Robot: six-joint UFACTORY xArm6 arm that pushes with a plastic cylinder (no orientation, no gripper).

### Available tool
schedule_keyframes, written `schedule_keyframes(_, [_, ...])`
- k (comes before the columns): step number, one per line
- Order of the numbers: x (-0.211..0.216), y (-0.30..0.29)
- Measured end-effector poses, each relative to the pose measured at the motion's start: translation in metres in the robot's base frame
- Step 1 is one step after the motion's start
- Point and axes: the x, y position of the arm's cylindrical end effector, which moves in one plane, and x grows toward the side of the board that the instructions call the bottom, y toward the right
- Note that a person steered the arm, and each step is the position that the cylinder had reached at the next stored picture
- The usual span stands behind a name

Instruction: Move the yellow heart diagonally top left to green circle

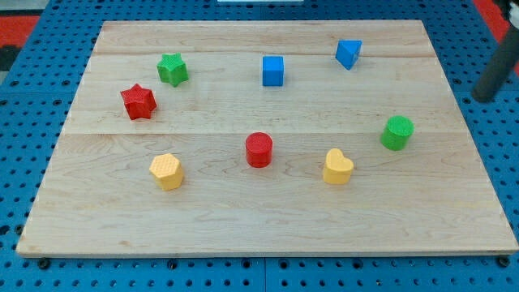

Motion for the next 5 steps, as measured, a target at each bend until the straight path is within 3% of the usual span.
schedule_keyframes(1, [0.096, -0.024])
schedule_keyframes(2, [0.116, -0.091])
schedule_keyframes(3, [0.092, -0.185])
schedule_keyframes(4, [0.137, -0.198])
schedule_keyframes(5, [0.113, -0.238])
